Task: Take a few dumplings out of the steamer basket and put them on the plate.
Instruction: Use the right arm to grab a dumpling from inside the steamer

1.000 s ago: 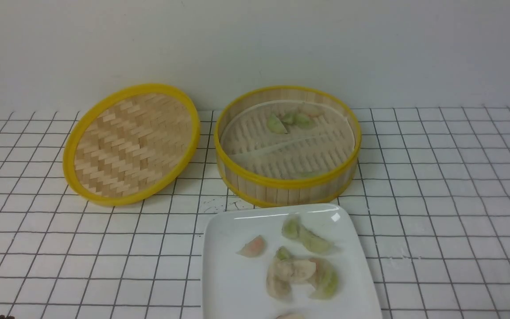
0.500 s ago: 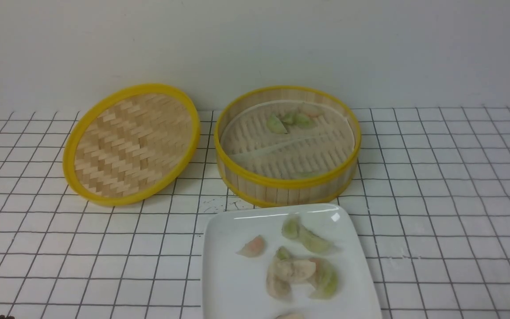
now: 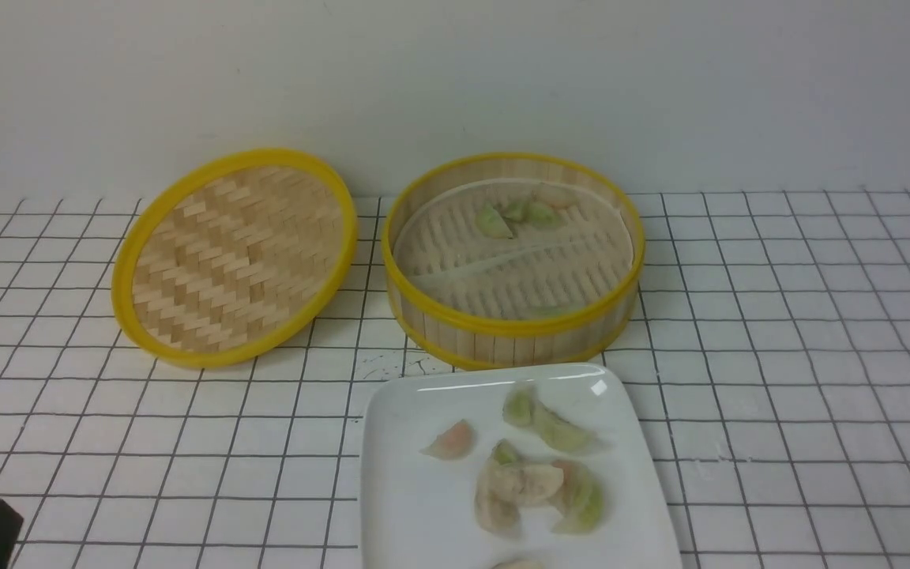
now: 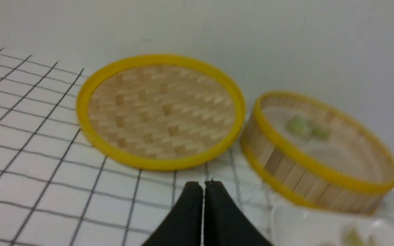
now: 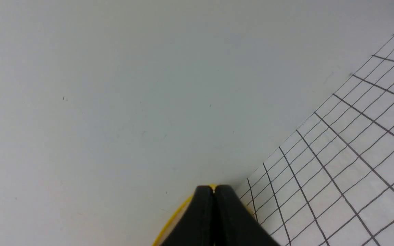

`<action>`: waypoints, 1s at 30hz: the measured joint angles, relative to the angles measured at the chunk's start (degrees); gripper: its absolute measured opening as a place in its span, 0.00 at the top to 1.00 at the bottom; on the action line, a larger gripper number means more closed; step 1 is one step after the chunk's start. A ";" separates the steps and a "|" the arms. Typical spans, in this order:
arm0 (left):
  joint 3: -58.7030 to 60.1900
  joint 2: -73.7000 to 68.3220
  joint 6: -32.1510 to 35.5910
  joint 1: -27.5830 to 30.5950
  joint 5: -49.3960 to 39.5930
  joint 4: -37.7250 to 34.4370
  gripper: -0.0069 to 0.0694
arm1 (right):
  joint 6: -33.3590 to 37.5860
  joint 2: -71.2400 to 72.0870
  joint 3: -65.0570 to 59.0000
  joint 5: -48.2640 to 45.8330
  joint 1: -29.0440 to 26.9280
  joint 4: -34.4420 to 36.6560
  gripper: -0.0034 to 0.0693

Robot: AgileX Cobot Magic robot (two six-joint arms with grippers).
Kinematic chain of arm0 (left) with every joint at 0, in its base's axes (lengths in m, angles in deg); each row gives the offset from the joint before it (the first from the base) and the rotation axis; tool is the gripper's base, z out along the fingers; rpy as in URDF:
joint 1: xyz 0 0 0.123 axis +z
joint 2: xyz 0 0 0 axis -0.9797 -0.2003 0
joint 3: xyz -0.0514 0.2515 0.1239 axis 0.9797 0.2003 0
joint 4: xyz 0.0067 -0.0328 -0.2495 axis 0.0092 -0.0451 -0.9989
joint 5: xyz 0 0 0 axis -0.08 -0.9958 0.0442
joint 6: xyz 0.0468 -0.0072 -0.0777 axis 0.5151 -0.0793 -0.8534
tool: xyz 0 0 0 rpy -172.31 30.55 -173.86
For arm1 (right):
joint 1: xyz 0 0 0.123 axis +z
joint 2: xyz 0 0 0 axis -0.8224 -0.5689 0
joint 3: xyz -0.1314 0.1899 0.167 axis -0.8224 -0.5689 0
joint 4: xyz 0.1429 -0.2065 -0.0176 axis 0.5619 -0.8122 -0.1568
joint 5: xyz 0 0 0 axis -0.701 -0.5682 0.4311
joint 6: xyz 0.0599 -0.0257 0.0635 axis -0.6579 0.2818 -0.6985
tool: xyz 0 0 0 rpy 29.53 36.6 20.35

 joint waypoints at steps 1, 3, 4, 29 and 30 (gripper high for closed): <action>0.00 0.00 -0.34 0.00 0.90 -0.98 0.92 | 0.11 0.00 0.00 0.00 0.00 0.12 0.97; 0.00 0.00 -0.34 0.00 6.87 -6.60 0.92 | 0.55 0.00 0.00 0.39 0.00 0.26 0.97; 0.00 0.00 -0.78 0.00 9.56 -8.95 0.92 | 0.61 0.00 0.00 0.82 0.00 0.30 0.97; -46.81 -49.84 5.12 0.00 -41.39 0.42 0.92 | 26.96 -69.37 75.95 -61.48 0.00 -15.19 0.97; -49.18 -53.23 7.07 0.00 -45.09 0.46 0.92 | 27.07 -71.90 78.36 -62.50 0.08 -15.07 0.97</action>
